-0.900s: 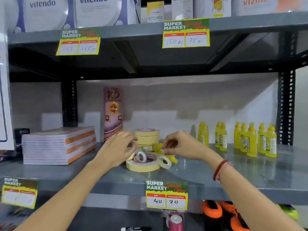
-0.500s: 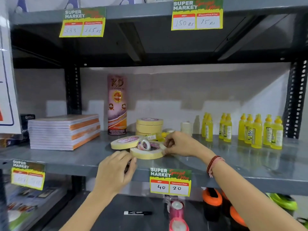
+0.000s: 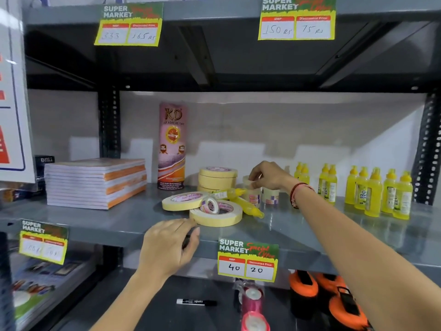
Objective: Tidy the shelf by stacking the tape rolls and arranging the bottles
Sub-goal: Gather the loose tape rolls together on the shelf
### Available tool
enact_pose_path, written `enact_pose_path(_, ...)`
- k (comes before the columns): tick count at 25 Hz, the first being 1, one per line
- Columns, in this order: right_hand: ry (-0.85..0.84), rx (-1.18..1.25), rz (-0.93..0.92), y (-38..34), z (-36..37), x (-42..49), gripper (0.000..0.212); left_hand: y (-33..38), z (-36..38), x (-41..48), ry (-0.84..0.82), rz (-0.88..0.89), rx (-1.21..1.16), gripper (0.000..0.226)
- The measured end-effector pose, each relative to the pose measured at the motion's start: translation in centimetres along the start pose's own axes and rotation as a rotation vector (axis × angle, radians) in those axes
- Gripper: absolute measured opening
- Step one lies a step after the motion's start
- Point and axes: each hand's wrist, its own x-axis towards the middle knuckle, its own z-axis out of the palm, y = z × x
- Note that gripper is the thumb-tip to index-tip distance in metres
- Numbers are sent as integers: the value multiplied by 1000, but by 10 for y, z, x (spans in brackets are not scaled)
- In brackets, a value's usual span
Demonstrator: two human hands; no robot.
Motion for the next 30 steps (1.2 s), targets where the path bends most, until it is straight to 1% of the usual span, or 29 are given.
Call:
enact_pose_path(3,-89,-5,23,1,7,2,35,0,-1,0,22,15,-3,73)
enact_pose_path(6,-82,-29,27,2,11,2,41,-1,0,0,29,14,1,70)
enact_pose_path(8,-80,-64,22,0,12,2,41,0,0,0,20,13,19,58)
enact_pose_path(10,-112,-117,18,-2,12,3,40,1,-2,0,-2,4,28,43)
enact_pose_path(11,-134,-144,19,-4,11,3,41,2,-3,1,-13,-3,29,40)
enact_pose_path(15,-171,-209,34,-9,7,8,46,3,-4,1,-33,-24,26,39)
enact_pose_path(16,-180,-227,34,-10,6,9,44,3,-4,1,-35,-28,24,39)
enact_pose_path(18,-204,-265,41,-12,3,9,31,4,-4,2,-39,-36,28,40)
enact_pose_path(19,-212,-272,50,-13,2,8,28,4,-4,2,-40,-42,29,40)
enact_pose_path(20,-221,-271,61,-14,1,8,31,4,-4,2,-40,-49,30,40)
enact_pose_path(22,-232,-267,81,-16,-2,8,43,4,-4,3,-48,-59,23,41)
enact_pose_path(25,-243,-315,98,-20,-3,8,47,6,-5,0,-49,-58,18,41)
enact_pose_path(26,-225,-329,99,-21,-3,8,45,6,-5,0,-48,-58,19,41)
enact_pose_path(27,-172,-329,87,-24,-3,9,41,5,-4,0,-44,-56,20,41)
enact_pose_path(29,33,-292,49,-35,0,7,31,4,-4,1,-33,-52,27,41)
enact_pose_path(30,140,-219,22,-44,4,4,29,4,-3,1,-33,-50,30,41)
